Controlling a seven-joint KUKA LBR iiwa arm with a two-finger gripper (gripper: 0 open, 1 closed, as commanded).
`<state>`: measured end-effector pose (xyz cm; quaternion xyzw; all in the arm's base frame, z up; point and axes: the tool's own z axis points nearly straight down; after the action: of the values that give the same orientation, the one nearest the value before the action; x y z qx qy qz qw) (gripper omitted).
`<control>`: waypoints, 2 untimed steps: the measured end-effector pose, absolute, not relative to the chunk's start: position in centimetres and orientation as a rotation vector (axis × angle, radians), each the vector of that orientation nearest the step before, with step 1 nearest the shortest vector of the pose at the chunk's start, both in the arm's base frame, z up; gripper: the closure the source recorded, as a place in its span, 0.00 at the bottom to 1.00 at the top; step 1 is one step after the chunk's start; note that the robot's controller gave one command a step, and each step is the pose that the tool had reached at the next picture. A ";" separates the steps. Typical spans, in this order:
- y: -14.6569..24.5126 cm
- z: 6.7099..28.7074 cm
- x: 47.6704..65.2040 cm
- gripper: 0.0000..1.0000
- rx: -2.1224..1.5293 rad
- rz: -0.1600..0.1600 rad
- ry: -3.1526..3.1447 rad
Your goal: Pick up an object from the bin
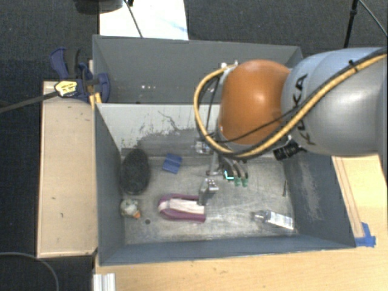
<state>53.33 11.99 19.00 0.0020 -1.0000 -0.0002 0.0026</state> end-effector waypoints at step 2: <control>13.4 10.2 48.5 0.00 -0.238 0.000 -3.132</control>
Offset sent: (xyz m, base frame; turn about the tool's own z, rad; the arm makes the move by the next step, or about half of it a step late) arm -0.0332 0.0206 -0.1200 0.1660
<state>48.45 13.37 10.18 -0.0758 -0.9971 -0.0002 0.0004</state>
